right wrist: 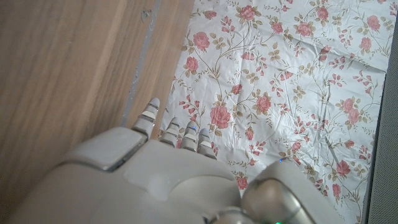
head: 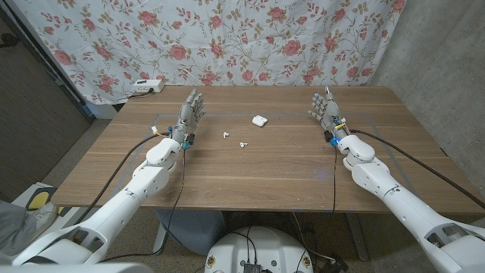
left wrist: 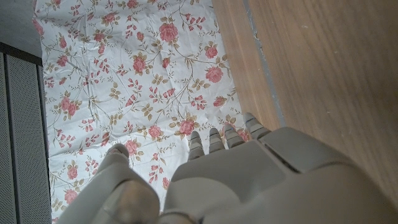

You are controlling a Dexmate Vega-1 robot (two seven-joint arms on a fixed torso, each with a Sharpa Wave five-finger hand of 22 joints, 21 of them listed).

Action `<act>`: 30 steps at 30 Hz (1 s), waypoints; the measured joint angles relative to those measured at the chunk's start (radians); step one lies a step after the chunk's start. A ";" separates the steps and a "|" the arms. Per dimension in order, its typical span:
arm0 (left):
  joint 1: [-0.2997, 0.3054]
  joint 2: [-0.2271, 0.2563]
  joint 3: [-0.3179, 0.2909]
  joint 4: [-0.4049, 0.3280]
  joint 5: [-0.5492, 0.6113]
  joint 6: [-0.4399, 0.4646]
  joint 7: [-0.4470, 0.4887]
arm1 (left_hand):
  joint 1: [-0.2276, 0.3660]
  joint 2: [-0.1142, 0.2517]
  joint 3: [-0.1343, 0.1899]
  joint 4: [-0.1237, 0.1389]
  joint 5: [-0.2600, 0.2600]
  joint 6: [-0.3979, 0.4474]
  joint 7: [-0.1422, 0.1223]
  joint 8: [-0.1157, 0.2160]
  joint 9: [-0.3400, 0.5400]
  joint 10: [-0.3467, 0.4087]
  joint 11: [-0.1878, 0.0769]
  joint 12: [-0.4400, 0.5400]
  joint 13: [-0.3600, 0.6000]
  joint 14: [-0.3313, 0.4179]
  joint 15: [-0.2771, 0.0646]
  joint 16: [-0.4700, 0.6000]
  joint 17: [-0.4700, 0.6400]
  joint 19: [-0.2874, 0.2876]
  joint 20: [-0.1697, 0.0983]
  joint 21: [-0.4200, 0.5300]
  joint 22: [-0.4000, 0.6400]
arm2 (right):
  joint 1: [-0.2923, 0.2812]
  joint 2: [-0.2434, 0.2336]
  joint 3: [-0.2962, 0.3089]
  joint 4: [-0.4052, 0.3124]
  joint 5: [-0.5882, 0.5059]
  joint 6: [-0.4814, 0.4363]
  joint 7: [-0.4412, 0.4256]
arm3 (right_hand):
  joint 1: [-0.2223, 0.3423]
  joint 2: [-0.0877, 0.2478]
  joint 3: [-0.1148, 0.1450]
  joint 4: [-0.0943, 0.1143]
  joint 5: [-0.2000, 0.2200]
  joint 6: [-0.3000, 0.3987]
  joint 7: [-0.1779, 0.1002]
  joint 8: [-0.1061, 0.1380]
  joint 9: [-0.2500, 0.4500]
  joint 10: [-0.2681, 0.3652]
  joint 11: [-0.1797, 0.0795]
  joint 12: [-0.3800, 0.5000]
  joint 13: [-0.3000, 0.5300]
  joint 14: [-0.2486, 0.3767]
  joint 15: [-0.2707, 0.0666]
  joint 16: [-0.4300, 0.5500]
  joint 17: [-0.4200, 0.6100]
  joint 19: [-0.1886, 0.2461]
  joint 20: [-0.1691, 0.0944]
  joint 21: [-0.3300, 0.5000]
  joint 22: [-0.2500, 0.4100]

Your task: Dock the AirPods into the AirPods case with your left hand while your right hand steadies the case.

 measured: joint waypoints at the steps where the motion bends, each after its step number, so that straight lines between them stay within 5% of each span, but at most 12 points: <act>1: 0.000 0.000 0.000 0.003 -0.002 0.000 -0.005 | 0.000 0.000 0.000 0.000 0.000 0.000 0.000 0.000 0.000 0.000 0.000 0.000 0.000 0.000 0.000 0.000 0.000 0.000 0.000 0.000 0.000 | 0.002 0.000 -0.001 0.000 -0.001 -0.001 0.001 | 0.000 0.000 0.000 0.000 0.000 0.001 -0.001 0.000 0.000 0.000 0.000 0.000 0.000 0.000 0.000 0.000 0.000 0.000 0.000 0.000 0.000; 17: 0.009 0.010 0.000 0.008 -0.005 -0.024 -0.029 | 0.000 0.000 0.000 0.000 0.002 0.006 -0.005 0.006 0.000 0.008 -0.008 0.005 -0.002 0.000 0.000 0.006 0.000 0.006 0.006 0.000 0.000 | 0.009 0.000 -0.014 -0.016 -0.014 -0.015 0.000 | 0.008 0.008 0.000 0.000 0.000 0.001 -0.001 0.000 0.000 0.000 0.000 0.000 0.000 0.000 0.000 0.000 0.000 0.000 0.000 0.000 0.000; 30: 0.034 0.050 0.006 -0.057 0.093 -0.048 0.048 | 0.007 0.007 0.004 -0.004 0.004 0.027 -0.005 0.008 0.000 0.031 -0.012 0.014 -0.003 0.010 -0.009 0.008 -0.003 0.022 0.000 -0.004 0.000 | -0.012 -0.008 -0.021 -0.080 -0.038 -0.021 -0.034 | 0.012 0.012 0.000 0.000 0.000 -0.005 -0.006 0.000 0.000 0.000 0.000 0.000 0.000 -0.005 0.005 0.000 0.000 0.000 0.000 0.000 0.000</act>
